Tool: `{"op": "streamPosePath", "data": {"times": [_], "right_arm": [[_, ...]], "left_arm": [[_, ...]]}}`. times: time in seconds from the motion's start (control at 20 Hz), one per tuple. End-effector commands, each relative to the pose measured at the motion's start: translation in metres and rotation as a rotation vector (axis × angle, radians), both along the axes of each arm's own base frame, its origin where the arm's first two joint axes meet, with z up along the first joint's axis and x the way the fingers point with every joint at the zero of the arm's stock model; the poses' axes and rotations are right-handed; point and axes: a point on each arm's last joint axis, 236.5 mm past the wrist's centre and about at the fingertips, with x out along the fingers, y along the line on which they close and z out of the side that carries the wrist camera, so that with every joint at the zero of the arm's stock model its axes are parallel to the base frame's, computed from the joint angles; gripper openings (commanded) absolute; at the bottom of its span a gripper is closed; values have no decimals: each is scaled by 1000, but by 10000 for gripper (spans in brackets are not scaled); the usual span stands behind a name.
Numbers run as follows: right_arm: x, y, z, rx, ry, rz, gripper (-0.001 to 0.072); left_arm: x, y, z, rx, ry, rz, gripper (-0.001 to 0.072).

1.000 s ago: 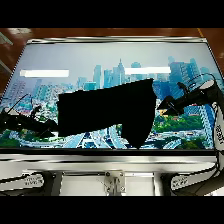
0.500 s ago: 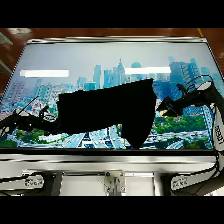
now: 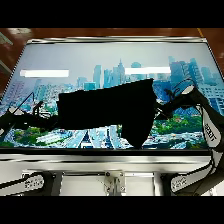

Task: Fold the shirts.

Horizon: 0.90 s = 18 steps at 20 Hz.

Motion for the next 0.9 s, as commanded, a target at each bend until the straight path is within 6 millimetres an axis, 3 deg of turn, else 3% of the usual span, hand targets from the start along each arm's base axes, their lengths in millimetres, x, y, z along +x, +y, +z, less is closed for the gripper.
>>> {"op": "streamPosePath", "data": {"times": [0.0, 0.05, 0.1, 0.2, 0.25, 0.3, 0.35, 0.4, 0.45, 0.5, 0.6, 0.65, 0.7, 0.75, 0.85], "right_arm": [[1, 15, -11, -30, -3, 27, 436], [2, 17, -15, -55, -5, 32, 308], [0, 20, -15, -64, -8, 49, 92], [4, 23, -1, -56, -53, 70, 59], [12, 20, 16, -64, -125, 106, 59], [25, 17, 45, -76, -242, 152, 58], [39, 15, 81, -93, -368, 184, 58], [55, 13, 133, -122, -529, 213, 58], [67, 9, 192, -171, -694, 224, 59], [74, 3, 265, -235, -893, 210, 59], [58, -9, 420, -372, -1303, 125, 59], [30, -16, 492, -443, -1489, 77, 58], [-2, -20, 542, -497, -1616, 45, 58], [-38, -21, 580, -519, -1706, 2, 58], [-95, -25, 620, -545, -1807, -76, 58]], "left_arm": [[10, 6, 15, 15, -52, 10, 40], [13, 7, 18, 17, -61, 10, 40], [17, 8, 21, 20, -72, 10, 40], [32, 12, 38, 42, -138, -4, 38], [43, 16, 57, 63, -202, -10, 38], [59, 21, 88, 94, -295, -10, 38], [75, 26, 132, 135, -419, -16, 38], [87, 30, 184, 183, -558, -26, 38], [93, 32, 251, 243, -725, -37, 39], [89, 31, 324, 309, -903, -46, 39], [51, 21, 465, 430, -1236, -38, 39], [23, 13, 521, 481, -1374, -31, 39], [-10, 3, 569, 530, -1499, -29, 39], [-40, -6, 603, 562, -1594, -23, 39], [-91, -19, 646, 585, -1715, 17, 39]]}}
